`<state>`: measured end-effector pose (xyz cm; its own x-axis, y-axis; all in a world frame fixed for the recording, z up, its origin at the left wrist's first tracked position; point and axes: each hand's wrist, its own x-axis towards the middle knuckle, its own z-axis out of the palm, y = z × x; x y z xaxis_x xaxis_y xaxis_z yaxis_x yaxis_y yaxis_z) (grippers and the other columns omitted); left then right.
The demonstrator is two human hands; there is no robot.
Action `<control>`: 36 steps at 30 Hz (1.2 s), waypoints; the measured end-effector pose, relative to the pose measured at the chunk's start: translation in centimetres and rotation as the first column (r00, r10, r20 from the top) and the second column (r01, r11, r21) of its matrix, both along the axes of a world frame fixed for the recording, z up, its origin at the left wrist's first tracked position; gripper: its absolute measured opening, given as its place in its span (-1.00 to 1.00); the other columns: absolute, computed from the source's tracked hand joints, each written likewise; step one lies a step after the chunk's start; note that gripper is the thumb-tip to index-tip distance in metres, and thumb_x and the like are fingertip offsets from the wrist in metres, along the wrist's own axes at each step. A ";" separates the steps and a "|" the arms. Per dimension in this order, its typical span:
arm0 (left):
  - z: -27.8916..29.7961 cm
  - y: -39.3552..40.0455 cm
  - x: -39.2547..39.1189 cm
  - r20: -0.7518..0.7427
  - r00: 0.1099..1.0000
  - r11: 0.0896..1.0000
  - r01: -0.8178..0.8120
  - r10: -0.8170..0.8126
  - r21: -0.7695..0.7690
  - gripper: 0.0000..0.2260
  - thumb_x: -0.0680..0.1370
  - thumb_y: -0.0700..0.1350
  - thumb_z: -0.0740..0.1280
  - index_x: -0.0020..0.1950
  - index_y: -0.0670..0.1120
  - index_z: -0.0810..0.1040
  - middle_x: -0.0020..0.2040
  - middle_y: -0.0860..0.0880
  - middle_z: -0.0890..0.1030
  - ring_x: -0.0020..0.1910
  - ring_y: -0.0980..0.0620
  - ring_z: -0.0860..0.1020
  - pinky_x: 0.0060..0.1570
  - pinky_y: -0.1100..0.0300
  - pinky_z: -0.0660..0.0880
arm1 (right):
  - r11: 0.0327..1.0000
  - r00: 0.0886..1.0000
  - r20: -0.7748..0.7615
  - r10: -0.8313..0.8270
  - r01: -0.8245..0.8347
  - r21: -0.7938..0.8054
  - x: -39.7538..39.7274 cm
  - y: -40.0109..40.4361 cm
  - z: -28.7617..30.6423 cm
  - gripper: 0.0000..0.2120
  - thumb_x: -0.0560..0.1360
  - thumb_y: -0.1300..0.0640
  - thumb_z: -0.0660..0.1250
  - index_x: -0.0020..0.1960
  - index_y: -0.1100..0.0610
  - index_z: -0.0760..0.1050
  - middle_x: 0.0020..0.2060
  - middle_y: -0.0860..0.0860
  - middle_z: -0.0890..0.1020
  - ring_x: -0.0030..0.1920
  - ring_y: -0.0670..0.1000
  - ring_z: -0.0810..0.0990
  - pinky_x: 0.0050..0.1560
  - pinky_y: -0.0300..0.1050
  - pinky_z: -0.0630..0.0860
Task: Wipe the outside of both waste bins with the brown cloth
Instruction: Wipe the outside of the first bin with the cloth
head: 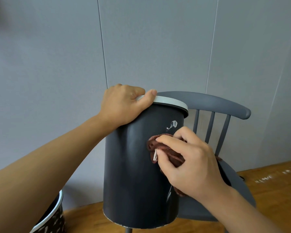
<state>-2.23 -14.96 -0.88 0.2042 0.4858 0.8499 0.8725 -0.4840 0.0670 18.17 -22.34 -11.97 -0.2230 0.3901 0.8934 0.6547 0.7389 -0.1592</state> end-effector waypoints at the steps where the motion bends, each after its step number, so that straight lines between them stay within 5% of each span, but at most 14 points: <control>1: 0.0 0.0 0.0 -0.015 1.000 1.000 0.019 -0.019 -0.007 -0.44 0.53 0.35 0.07 -0.43 -0.08 0.13 -0.54 -0.05 0.17 -0.51 0.01 0.19 -0.41 0.12 0.13 | 1.000 1.000 0.011 -0.002 0.002 0.002 0.1 0.0 0.0 -0.71 0.55 -0.07 0.35 0.18 0.01 0.70 -0.08 -0.07 0.53 -0.16 -0.03 0.57 -0.26 -0.09 0.63; 5: 1.3 -0.3 -1.1 -0.106 0.983 0.974 0.131 -0.152 -0.183 -0.46 0.58 0.31 0.10 -0.38 -0.08 0.19 -0.50 -0.01 0.24 -0.47 0.02 0.24 -0.40 0.10 0.20 | 1.000 0.999 0.037 0.018 -0.018 -0.004 0.0 -0.1 0.0 -0.69 0.57 -0.08 0.34 0.21 0.02 0.69 -0.06 -0.06 0.53 -0.13 -0.06 0.56 -0.22 -0.14 0.63; 11: 5.0 -1.4 0.2 -0.275 0.953 0.924 0.012 -0.126 -0.381 -0.63 0.55 0.18 0.09 -0.26 -0.06 0.43 -0.34 -0.01 0.50 -0.23 -0.01 0.48 -0.15 0.00 0.48 | 0.998 0.991 0.131 0.032 -0.038 0.040 -0.6 0.1 0.0 -0.73 0.56 -0.05 0.39 0.19 0.01 0.70 -0.06 -0.06 0.50 -0.13 -0.04 0.51 -0.21 -0.11 0.57; 17: 2.2 0.2 3.0 -0.315 0.945 0.993 -0.110 0.090 -0.044 -0.40 0.55 0.38 0.20 -0.42 -0.07 0.23 -0.51 0.02 0.33 -0.44 0.05 0.33 -0.37 0.12 0.20 | 0.997 0.990 0.116 0.077 -0.080 0.022 -0.3 -0.2 0.1 -0.74 0.54 -0.02 0.42 0.19 0.00 0.68 -0.06 -0.07 0.54 -0.11 -0.04 0.56 -0.16 -0.10 0.58; 22: 1.0 0.3 2.8 -0.142 0.988 0.998 -0.054 0.056 0.017 -0.36 0.44 0.48 0.12 -0.43 -0.10 0.19 -0.55 0.00 0.27 -0.48 -0.06 0.31 -0.42 0.13 0.14 | 1.000 0.972 -0.236 0.021 -0.024 -0.008 2.9 0.2 2.7 -0.73 0.48 0.02 0.49 0.16 0.02 0.64 0.00 -0.13 0.68 0.02 -0.11 0.66 0.05 -0.18 0.61; 27: 0.0 0.4 2.8 -0.062 0.998 1.000 0.022 -0.021 0.011 -0.36 0.44 0.45 0.14 -0.41 -0.12 0.22 -0.55 -0.03 0.22 -0.49 -0.06 0.26 -0.41 0.13 0.20 | 0.997 0.957 -0.278 -0.080 0.082 -0.005 4.6 1.4 3.0 -0.78 0.49 0.04 0.49 0.11 0.06 0.72 -0.05 -0.05 0.70 -0.03 -0.11 0.63 0.04 -0.44 0.51; 31: -0.2 0.2 2.6 -0.040 0.999 1.000 0.015 -0.015 0.007 -0.38 0.47 0.42 0.14 -0.41 -0.11 0.17 -0.54 -0.04 0.19 -0.49 -0.03 0.23 -0.41 0.14 0.14 | 0.995 0.958 -0.269 -0.095 0.099 -0.001 3.1 2.7 1.8 -0.71 0.56 -0.02 0.43 0.23 0.04 0.71 0.03 -0.04 0.63 0.01 -0.02 0.62 0.04 -0.12 0.60; 36: -0.2 -0.1 1.2 0.010 1.000 0.999 -0.011 0.011 -0.038 -0.41 0.49 0.37 0.15 -0.41 -0.10 0.16 -0.54 -0.04 0.19 -0.50 0.01 0.22 -0.41 0.13 0.13 | 0.991 0.981 -0.157 -0.111 0.098 -0.092 0.8 2.5 -0.4 -0.51 0.67 -0.25 0.11 0.51 -0.10 0.46 0.38 -0.03 0.46 0.33 0.08 0.46 0.30 0.19 0.50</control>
